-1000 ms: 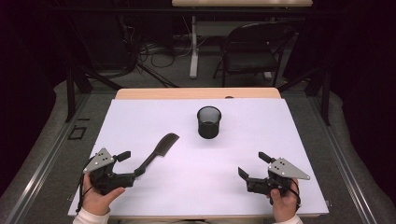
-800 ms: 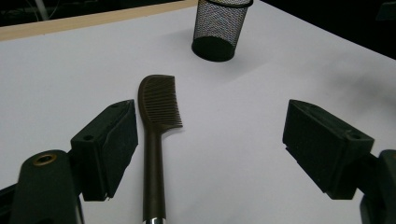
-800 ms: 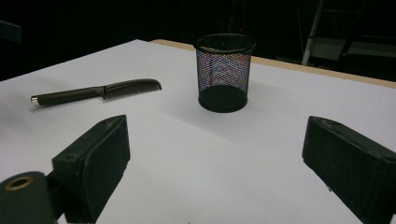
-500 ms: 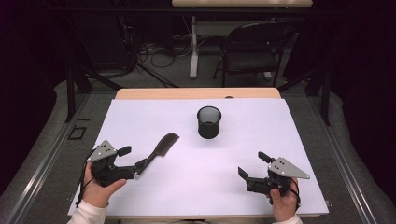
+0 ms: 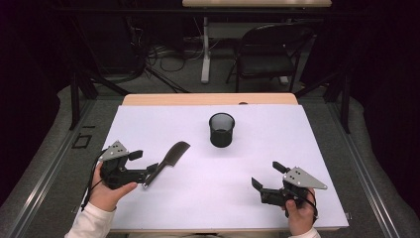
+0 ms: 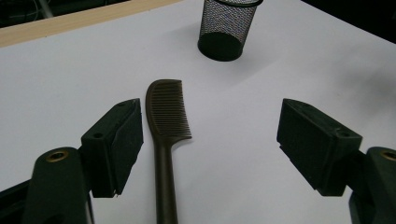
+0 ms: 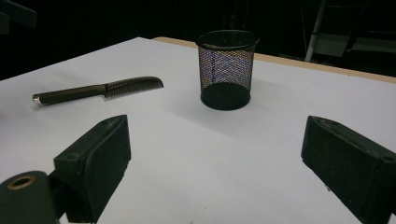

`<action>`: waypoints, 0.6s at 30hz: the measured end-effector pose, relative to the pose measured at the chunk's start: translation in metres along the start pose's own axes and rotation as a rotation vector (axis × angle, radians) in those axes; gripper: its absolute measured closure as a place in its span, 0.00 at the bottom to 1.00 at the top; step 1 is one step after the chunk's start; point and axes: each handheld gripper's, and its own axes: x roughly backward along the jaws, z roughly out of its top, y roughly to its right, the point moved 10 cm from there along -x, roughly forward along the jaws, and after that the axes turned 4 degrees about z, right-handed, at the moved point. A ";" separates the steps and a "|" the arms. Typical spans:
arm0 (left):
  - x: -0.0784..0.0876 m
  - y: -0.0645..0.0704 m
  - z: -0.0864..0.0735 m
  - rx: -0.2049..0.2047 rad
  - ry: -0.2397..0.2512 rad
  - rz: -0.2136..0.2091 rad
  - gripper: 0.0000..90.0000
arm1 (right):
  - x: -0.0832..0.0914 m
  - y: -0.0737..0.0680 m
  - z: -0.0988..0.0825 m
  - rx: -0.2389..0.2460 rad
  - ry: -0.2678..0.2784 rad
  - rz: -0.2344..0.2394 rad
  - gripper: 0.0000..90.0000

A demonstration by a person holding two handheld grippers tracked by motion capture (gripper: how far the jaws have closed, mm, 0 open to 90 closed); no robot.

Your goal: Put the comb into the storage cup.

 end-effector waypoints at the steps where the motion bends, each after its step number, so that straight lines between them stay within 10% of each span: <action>1: 0.000 0.000 0.000 -0.005 -0.006 0.000 0.25 | 0.000 0.000 0.000 0.002 0.000 0.001 0.09; 18: -0.004 -0.010 0.006 -0.013 -0.077 0.042 0.28 | -0.004 -0.001 -0.004 0.005 -0.023 0.008 0.10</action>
